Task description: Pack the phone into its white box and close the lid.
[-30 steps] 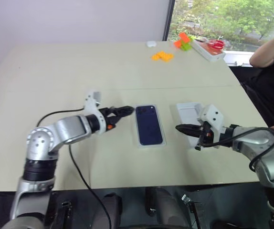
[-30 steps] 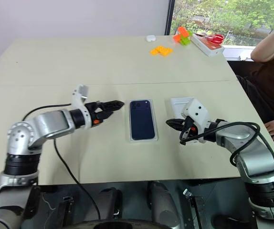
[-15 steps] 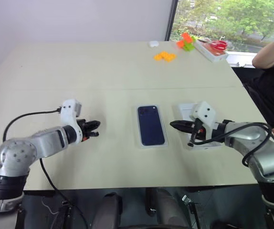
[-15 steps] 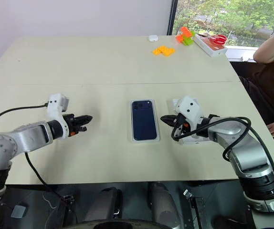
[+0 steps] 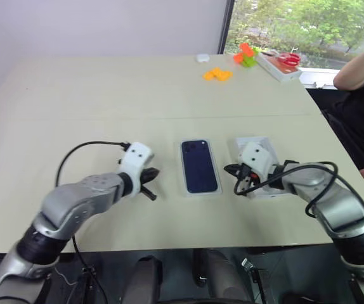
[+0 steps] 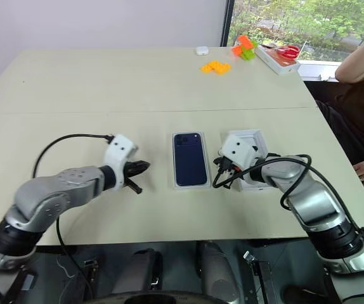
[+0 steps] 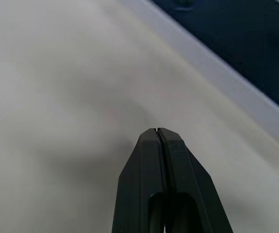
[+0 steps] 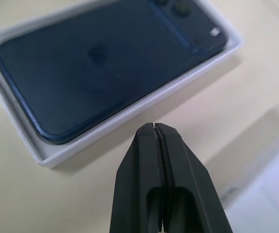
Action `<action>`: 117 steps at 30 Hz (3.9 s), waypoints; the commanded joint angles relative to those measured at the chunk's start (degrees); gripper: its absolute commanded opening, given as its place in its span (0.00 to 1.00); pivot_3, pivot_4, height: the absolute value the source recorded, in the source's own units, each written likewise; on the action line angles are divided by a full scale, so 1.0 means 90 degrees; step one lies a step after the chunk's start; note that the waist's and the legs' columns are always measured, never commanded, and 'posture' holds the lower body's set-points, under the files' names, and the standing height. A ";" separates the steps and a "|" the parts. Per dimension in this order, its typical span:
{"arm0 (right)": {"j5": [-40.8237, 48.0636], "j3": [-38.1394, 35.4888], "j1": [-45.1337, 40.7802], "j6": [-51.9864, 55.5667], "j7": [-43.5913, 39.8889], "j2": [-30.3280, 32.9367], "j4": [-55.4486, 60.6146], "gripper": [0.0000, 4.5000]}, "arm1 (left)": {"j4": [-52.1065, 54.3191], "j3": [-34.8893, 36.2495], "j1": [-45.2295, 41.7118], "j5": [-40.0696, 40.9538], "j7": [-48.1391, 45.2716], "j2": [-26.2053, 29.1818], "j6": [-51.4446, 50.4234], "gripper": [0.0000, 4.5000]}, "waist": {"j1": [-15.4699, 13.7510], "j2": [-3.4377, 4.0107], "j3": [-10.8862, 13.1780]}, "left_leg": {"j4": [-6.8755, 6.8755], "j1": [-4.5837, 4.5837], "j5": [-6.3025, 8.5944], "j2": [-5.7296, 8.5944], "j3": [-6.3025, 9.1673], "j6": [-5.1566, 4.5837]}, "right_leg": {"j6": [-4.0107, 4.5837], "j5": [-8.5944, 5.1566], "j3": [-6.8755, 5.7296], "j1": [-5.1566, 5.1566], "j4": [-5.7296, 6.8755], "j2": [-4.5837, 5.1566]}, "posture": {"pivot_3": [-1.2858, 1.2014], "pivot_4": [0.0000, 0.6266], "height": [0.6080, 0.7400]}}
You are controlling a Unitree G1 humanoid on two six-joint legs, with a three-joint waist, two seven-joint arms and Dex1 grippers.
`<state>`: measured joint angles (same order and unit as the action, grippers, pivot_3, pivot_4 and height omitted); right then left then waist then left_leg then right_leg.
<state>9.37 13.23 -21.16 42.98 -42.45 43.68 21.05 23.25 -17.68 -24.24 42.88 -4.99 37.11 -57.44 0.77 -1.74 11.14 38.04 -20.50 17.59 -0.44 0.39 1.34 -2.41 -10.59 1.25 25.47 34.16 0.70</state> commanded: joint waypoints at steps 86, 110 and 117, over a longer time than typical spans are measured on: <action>0.4101 -0.1891 -0.1685 0.5502 0.4834 -0.0871 -0.0677 0.00 | 0.1101 0.1399 0.1880 -0.1748 -0.4985 0.0337 0.3416 0.00 | 0.0047 0.0002 -0.0004 | 0.0020 0.0006 0.0011 -0.0021 -0.0008 -0.0022 | -0.0001 0.0001 0.0007 0.0000 0.0020 -0.0014 | 0.52 0.24 1.00; 1.1514 -0.1757 0.0154 0.1576 0.8969 -0.4876 -0.0214 0.00 | -0.0059 0.2741 0.1776 -0.2164 -0.4229 0.0346 0.3702 0.00 | 0.0199 0.0018 -0.0004 | 0.0014 0.0004 0.0039 -0.0054 -0.0008 -0.0074 | -0.0011 0.0024 0.0020 0.0011 0.0016 -0.0014 | 0.52 0.24 1.00; 1.1514 -0.1760 0.0508 0.1467 1.0220 -0.4707 -0.0517 0.00 | 0.0032 0.2328 0.1597 -0.2301 -0.4102 0.0038 0.3656 0.00 | 0.0184 0.0018 -0.0008 | 0.0015 0.0001 0.0040 -0.0052 -0.0008 -0.0073 | -0.0005 0.0025 0.0020 0.0010 0.0012 -0.0010 | 0.52 0.24 1.00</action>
<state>112.85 -1.75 -16.78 56.33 47.72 0.16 15.93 21.92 3.28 -9.09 22.51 -42.15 37.58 -25.45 2.42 -1.58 11.06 38.18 -20.48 17.95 -0.90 0.32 0.68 -2.46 -10.38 1.43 25.54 34.25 0.61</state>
